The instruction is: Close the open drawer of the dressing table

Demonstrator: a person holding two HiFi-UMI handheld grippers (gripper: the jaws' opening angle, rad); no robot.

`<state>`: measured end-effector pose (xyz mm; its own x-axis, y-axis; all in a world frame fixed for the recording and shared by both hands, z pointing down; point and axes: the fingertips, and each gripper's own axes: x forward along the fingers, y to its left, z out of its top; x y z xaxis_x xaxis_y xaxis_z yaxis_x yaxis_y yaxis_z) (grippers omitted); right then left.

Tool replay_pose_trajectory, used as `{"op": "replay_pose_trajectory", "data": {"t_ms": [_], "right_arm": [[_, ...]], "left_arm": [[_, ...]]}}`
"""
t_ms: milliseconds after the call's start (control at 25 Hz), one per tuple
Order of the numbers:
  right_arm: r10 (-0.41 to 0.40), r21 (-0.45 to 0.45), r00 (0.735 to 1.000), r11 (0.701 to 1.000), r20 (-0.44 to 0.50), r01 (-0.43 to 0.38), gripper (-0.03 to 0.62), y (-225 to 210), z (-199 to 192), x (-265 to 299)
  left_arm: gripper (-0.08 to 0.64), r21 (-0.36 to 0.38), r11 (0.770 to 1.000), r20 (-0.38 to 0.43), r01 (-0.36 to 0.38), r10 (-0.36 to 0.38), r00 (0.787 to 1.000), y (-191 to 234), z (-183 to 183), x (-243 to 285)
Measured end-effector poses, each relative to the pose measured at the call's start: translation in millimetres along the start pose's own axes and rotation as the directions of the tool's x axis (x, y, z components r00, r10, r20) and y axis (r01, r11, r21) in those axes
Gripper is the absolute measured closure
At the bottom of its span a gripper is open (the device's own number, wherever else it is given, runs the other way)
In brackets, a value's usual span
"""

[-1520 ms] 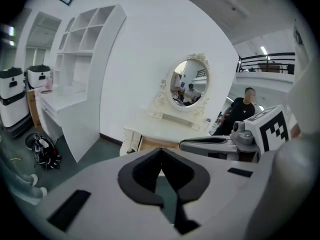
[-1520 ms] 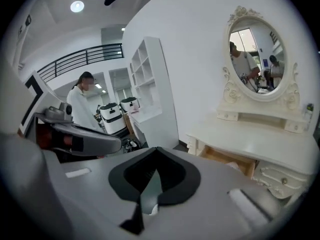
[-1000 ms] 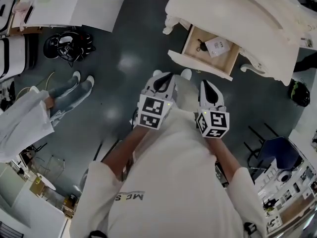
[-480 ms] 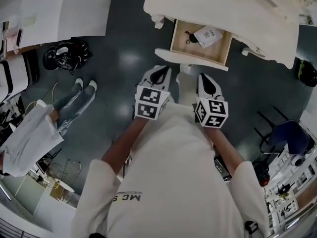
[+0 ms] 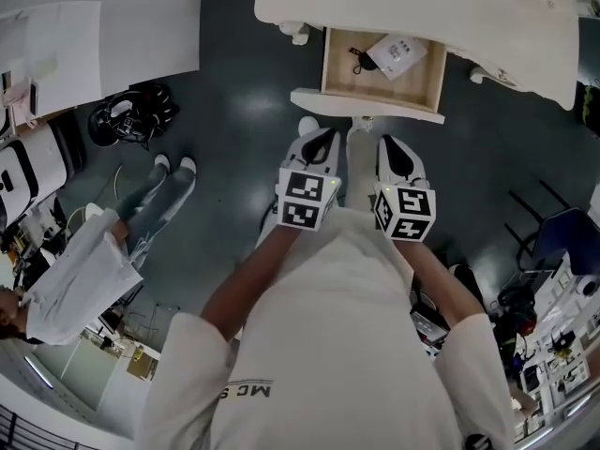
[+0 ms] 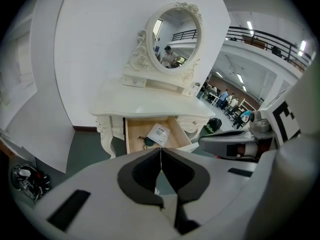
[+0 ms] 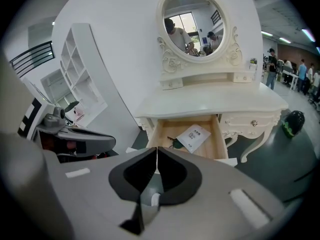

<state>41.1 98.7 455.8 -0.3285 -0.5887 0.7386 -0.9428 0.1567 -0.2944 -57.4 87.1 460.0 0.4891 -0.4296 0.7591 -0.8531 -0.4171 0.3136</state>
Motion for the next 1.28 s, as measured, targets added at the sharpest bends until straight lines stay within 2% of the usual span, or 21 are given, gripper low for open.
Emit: {"op": "replay_pose_trajectory", "data": {"t_ms": [360,680,1120,1280], "right_arm": [[-0.014,0.03,1.0,0.999,-0.016,0.015,0.592,-7,-31,24],[-0.026,0.018,0.999,0.999,-0.03,0.027,0.588,-19,-51,40],[-0.023,0.015,0.996,1.0,-0.084,0.025,0.528,-25,-80,68],[-0.022,0.017,0.994,1.0,-0.103,0.023,0.512,-26,-84,76]], "left_arm": [[0.55,0.014,1.0,-0.024,-0.008,0.008,1.0,5,-28,30],[0.549,0.031,0.999,-0.045,0.008,-0.006,0.999,3,-54,55],[0.548,0.017,1.0,-0.079,-0.002,0.003,0.997,15,-82,91],[0.492,-0.001,1.0,-0.096,0.011,-0.011,0.995,18,-88,100]]}}
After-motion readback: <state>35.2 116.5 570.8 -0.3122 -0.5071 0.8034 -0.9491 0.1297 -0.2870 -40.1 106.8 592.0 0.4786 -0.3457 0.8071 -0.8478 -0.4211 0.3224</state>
